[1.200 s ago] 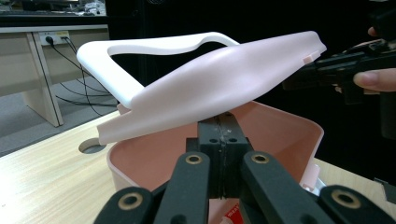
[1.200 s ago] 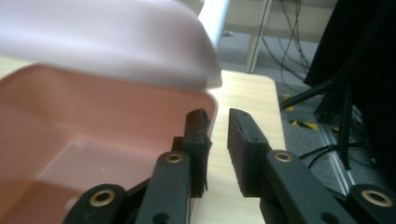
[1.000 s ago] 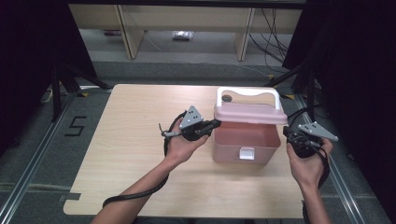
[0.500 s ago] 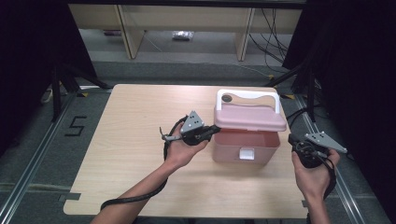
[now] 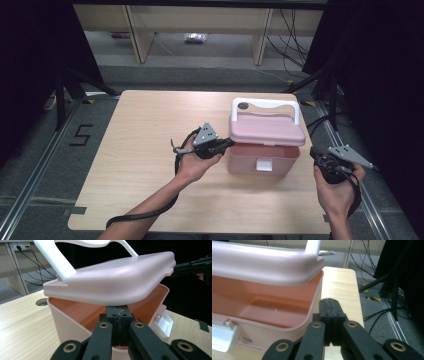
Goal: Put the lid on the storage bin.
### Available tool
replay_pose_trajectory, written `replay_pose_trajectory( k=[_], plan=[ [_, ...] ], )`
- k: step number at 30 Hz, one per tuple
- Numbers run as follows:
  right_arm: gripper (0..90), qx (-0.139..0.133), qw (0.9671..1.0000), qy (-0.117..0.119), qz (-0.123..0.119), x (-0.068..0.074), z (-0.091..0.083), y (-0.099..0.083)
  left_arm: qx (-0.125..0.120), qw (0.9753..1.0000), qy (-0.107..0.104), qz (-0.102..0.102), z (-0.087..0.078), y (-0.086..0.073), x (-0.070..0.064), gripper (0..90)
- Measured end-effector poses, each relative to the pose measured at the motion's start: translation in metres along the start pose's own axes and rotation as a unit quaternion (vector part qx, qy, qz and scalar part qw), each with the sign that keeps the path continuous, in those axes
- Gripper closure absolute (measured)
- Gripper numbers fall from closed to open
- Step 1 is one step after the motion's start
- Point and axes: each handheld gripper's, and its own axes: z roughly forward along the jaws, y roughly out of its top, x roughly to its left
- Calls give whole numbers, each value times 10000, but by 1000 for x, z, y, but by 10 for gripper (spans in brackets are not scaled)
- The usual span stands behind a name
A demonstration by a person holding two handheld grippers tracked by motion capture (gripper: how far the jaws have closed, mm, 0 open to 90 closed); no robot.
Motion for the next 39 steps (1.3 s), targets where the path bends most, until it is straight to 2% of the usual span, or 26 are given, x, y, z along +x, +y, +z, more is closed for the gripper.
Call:
replay_pose_trajectory(
  k=[4, 5, 7, 8, 10, 12, 14, 16, 18, 21, 23, 24, 26, 27, 29, 30, 31, 34, 36, 37, 39],
  plan=[
    [896, 12, 10000, 20, 45, 0, -1, -2, 2, 10000, -12, -61, 0, -3, -1, 900],
    [895, 58, 9997, -40, 252, 3, -2, -3, 13, 10000, -8, -74, 0, -4, -1, 900],
    [900, -38, 10000, -51, 45, 1, -1, -3, 28, 10000, -19, -87, 0, -6, -1, 900],
    [900, 3, 10000, -62, -37, 1, 0, -4, 36, 10000, -15, -84, 0, -7, -1, 900],
    [900, -12, 10000, -8, -15, 2, 0, -4, 48, 9999, -19, -93, 0, -8, -2, 899],
    [900, -11, 9999, -99, -19, 2, 0, -5, 61, 9999, -21, -86, -1, -9, -2, 900],
    [900, 36, 10000, -24, -4, 2, 0, -5, 63, 9999, -25, -87, -2, -10, -2, 900],
    [900, 50, 10000, -58, 45, 3, 0, -6, 72, 9999, -28, -96, -3, -11, -3, 900],
    [900, -2, 10000, -41, -58, 3, 0, -5, 73, 9999, -34, -83, -4, -12, -3, 900],
    [900, 16, 10000, -18, -34, 4, -1, -5, 99, 9999, -38, -71, -6, -12, -4, 899],
    [900, 8, 9999, -100, -107, 4, -1, -5, 103, 9999, -61, -73, -7, -12, -4, 900],
    [900, 36, 9999, -97, 82, 8, -1, -6, 94, 9999, -57, -85, -8, -12, -4, 900],
    [900, 4, 10000, 7, -27, 7, -1, -5, 107, 9999, -78, -94, -10, -13, -5, 899],
    [900, 14, 10000, -55, -80, 7, -2, -5, 118, 9999, -84, -85, -10, -14, -5, 900],
    [900, 6, 10000, -85, 22, 9, -2, -4, 151, 9998, -101, -67, -12, -14, -6, 899],
    [900, -12, 9999, -108, -106, 6, -2, -4, 152, 9998, -101, -78, -13, -15, -6, 899],
    [900, -9, 9998, -124, -127, 6, -2, -4, 162, 9998, -100, -81, -14, -16, -6, 899],
    [900, -5, 9999, -97, -97, 6, -2, -4, 219, 9996, -140, -67, -15, -17, -7, 899],
    [900, 98, 9999, -76, 110, 9, -3, -5, 273, 9995, -160, -52, -16, -18, -7, 899],
    [900, 28, 10000, -17, -15, 7, -2, -6, 239, 9995, -218, -60, -16, -18, -6, 899],
    [900, 51, 10000, -56, -53, 7, -2, -7, 278, 9994, -218, -49, -17, -19, -6, 899]
  ],
)
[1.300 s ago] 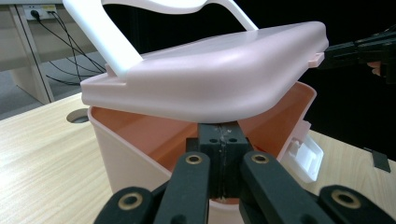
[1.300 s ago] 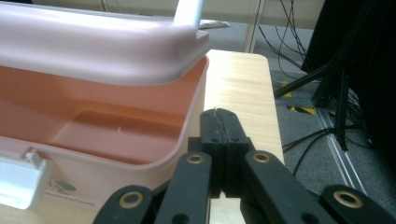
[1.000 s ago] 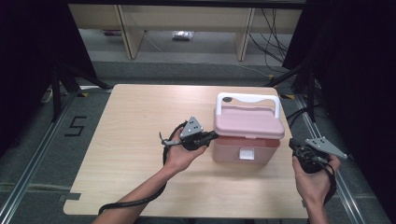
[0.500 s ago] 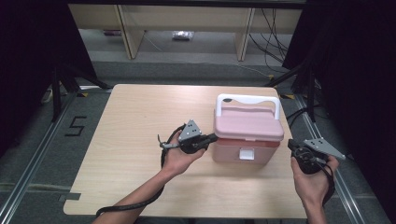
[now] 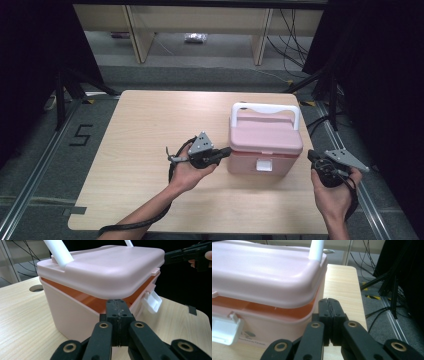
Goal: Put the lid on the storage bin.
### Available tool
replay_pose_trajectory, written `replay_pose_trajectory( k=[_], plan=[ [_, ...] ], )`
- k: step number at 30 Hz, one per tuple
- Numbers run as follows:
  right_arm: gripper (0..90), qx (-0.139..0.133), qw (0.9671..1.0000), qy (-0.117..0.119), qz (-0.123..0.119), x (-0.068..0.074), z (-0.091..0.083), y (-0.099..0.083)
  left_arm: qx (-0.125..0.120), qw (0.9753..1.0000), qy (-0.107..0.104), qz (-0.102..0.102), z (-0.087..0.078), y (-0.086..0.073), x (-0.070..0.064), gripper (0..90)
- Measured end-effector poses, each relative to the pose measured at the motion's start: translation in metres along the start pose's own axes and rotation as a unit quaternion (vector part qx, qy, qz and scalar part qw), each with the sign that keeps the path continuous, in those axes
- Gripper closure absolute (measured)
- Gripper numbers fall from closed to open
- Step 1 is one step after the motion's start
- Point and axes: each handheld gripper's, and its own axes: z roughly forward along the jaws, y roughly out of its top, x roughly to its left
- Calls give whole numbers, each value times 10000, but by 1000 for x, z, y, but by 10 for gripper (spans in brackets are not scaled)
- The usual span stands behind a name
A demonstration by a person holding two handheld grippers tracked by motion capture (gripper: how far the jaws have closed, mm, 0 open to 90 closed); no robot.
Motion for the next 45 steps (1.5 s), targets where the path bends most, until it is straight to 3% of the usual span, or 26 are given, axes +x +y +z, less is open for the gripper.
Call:
replay_pose_trajectory(
  k=[5, 9, 10, 12, 13, 15, 17, 19, 23, 24, 25, 26, 27, 28, 29, 30, 31, 32, 33, 36, 37, 38, 39, 40, 44, 45],
  plan=[
    [900, -2, 10000, -11, -96, 0, 2, -2, 82, 10000, -10, 19, -5, -1, -1, 899],
    [900, -6, 10000, 21, -12, 0, 2, -2, -35, 10000, 6, 21, -12, 1, 1, 898],
    [900, 46, 9998, 15, 205, 4, 2, -3, -1, 10000, 47, 45, -15, 2, 2, 898],
    [900, 67, 10000, 11, 9, 1, 3, -4, -50, 9999, 102, 37, -20, 1, 4, 898],
    [900, 38, 9999, 50, 92, 2, 4, -4, -65, 9999, 130, 29, -22, 1, 6, 898],
    [900, 46, 10000, 4, -38, 0, 4, -5, -94, 9997, 201, 33, -28, -1, 9, 897],
    [900, 43, 9999, 95, 135, 1, 6, -7, -140, 9995, 280, 28, -34, -3, 13, 895],
    [900, 77, 10000, 6, -26, -1, 5, -8, -172, 9991, 398, 26, -42, -6, 18, 894],
    [900, 75, 9999, 15, 137, -1, 7, -11, -229, 9977, 635, 65, -59, -10, 28, 891],
    [900, 117, 9999, 0, 53, -3, 6, -12, -244, 9972, 702, 75, -63, -11, 31, 890],
    [900, 182, 9995, -6, 258, 0, 6, -13, -267, 9967, 766, 77, -67, -13, 34, 888],
    [900, 140, 9998, -3, 103, -3, 7, -13, -267, 9961, 837, 70, -72, -15, 36, 888],
    [899, 172, 9996, -14, 211, -2, 6, -14, -274, 9955, 907, 50, -76, -17, 39, 887],
    [897, 146, 9998, 92, 140, -4, 8, -15, -273, 9950, 958, 55, -80, -19, 41, 885],
    [897, 157, 9998, 24, 100, -6, 8, -17, -284, 9943, 1029, 47, -85, -21, 44, 884],
    [896, 182, 9995, -6, 255, -4, 7, -17, -275, 9937, 1086, 62, -88, -23, 45, 881],
    [896, 158, 9998, -31, 125, -6, 7, -17, -272, 9925, 1186, 84, -94, -26, 48, 878],
    [895, 154, 9994, -15, 301, -3, 8, -19, -289, 9919, 1233, 63, -97, -28, 50, 877],
    [895, 162, 9998, -37, 99, -6, 8, -19, -292, 9910, 1308, 20, -102, -31, 53, 876],
    [893, 184, 9995, 91, 220, -5, 10, -22, -322, 9888, 1457, -6, -113, -38, 58, 875],
    [891, 220, 9997, -33, 110, -6, 10, -23, -332, 9883, 1491, -9, -116, -40, 60, 872],
    [890, 235, 9996, -37, 131, -6, 10, -24, -304, 9873, 1556, -21, -120, -43, 61, 870],
    [890, 228, 9991, 11, 350, -3, 11, -25, -297, 9866, 1603, -6, -123, -46, 63, 868],
    [889, 288, 9994, -38, 180, -5, 10, -26, -296, 9856, 1663, -29, -127, -49, 65, 866],
    [885, 253, 9991, -25, 336, -5, 11, -30, -304, 9813, 1893, -148, -142, -60, 73, 857],
    [883, 245, 9995, -52, 174, -8, 11, -30, -298, 9796, 1979, -159, -148, -65, 76, 854]
  ],
)
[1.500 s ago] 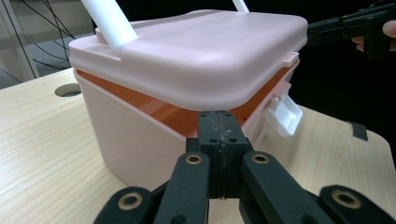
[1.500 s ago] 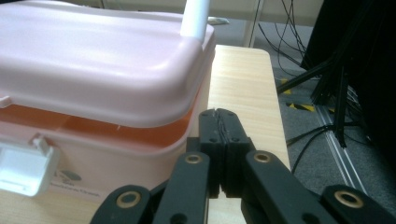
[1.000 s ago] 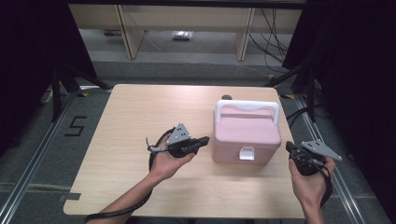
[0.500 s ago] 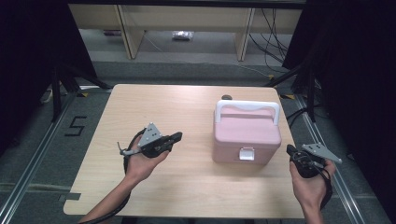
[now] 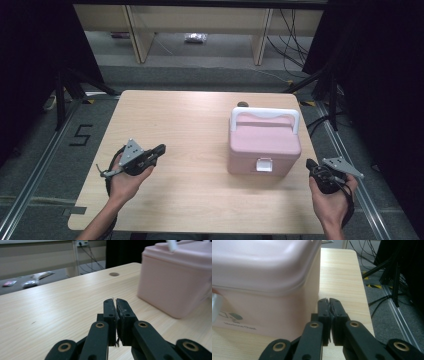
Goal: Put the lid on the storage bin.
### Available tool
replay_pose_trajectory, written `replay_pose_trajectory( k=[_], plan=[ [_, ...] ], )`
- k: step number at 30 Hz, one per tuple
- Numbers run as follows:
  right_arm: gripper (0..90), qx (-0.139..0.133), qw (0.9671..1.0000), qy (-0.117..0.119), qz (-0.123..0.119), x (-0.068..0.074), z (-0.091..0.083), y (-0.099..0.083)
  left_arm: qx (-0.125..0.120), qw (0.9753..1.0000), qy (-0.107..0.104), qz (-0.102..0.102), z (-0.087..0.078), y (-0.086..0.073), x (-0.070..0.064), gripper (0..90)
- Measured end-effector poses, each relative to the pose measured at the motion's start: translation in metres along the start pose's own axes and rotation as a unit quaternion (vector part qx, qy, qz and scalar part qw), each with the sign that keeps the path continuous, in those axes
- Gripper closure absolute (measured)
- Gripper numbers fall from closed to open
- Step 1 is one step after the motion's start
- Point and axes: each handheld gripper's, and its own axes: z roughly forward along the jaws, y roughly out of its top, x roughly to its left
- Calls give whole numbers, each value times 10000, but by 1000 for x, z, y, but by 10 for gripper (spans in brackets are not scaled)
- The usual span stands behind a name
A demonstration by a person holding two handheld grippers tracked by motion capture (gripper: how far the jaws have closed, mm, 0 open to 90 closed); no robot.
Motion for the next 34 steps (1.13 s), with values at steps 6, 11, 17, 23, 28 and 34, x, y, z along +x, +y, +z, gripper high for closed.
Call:
replay_pose_trajectory(
  k=[6, 11, 17, 23, 28, 34],
  plan=[
    [876, 124, 9996, 5, 244, 2, 2, -7, -25, 9993, 359, -84, -16, -19, 19, 833],
    [873, 148, 9998, 24, 161, 0, 7, -14, -6, 9977, 643, -217, -30, -32, 35, 829],
    [867, 304, 9995, 2, 99, -1, 14, -23, -68, 9952, 899, -382, -42, -48, 46, 825],
    [859, 310, 9990, 35, 305, 2, 19, -33, -79, 9927, 1095, -507, -47, -61, 50, 815],
    [819, 216, 9997, -50, 78, -2, 22, -38, -116, 9924, 1104, -529, -47, -64, 49, 799],
    [764, 118, 9993, 1, 359, 2, 20, -41, -245, 9921, 1097, -556, -47, -62, 47, 768]
  ],
)
